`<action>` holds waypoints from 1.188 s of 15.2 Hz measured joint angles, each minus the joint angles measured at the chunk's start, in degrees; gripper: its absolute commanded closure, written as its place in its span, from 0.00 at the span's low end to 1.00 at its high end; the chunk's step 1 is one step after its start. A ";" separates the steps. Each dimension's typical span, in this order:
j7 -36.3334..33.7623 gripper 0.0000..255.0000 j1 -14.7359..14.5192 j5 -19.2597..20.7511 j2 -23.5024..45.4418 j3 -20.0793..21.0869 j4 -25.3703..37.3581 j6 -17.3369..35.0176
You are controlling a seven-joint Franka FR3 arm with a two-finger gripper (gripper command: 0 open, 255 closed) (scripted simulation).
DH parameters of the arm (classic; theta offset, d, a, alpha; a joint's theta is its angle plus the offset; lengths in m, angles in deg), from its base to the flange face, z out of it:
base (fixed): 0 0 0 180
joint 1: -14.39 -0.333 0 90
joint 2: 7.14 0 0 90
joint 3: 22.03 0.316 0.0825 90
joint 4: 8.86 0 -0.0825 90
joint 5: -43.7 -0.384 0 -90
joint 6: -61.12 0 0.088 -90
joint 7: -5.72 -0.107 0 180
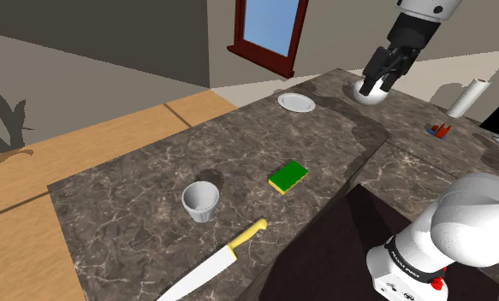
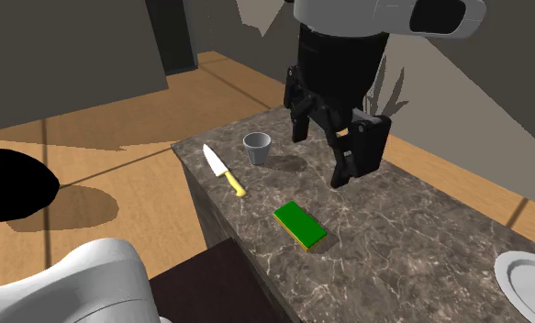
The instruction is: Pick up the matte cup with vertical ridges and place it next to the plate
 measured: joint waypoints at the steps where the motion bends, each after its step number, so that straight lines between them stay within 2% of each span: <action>1: 0.00 0.00 0.00 0.00 0.00 0.00 0.00 0.00; 8: -5.11 0.00 -2.17 -4.76 3.41 4.87 -5.16 7.76; 18: -12.34 0.00 -6.11 -11.84 14.34 12.75 -7.89 21.11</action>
